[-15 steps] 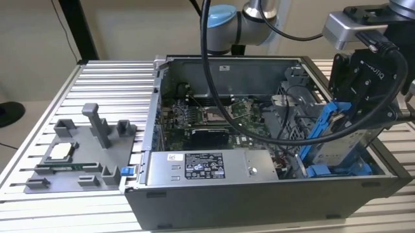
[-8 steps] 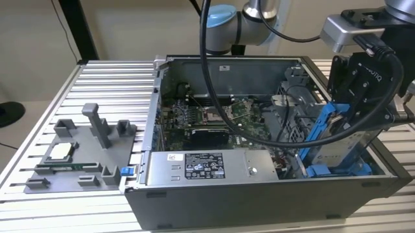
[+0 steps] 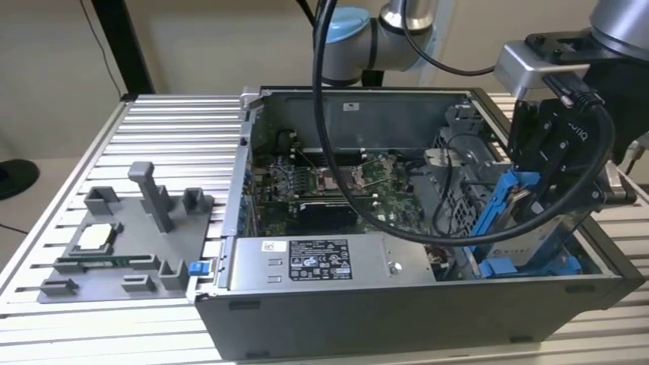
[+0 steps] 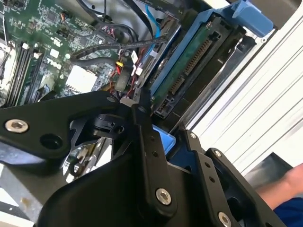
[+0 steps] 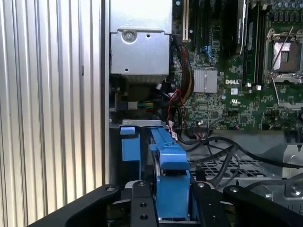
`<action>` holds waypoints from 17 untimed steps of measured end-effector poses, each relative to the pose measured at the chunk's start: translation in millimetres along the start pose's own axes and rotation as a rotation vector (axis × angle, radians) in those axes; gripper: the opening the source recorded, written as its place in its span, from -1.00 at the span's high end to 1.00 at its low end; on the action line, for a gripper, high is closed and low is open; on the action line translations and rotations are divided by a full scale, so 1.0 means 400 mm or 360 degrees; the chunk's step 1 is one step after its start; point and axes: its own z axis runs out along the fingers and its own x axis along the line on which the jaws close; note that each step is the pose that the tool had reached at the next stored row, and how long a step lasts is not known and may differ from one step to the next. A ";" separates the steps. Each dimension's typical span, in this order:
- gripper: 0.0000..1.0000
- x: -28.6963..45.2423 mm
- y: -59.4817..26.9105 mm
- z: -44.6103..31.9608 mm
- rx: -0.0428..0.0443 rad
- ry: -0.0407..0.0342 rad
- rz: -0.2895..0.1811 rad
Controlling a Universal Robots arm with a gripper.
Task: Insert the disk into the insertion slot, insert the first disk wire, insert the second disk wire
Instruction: 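Insert the disk into the insertion slot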
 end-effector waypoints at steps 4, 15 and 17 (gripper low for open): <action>1.00 0.002 0.000 0.017 0.0000 0.0000 0.0000; 1.00 0.004 0.000 0.048 0.0000 -0.0001 0.0000; -1.00 0.004 0.000 0.048 0.0000 -0.0001 0.0000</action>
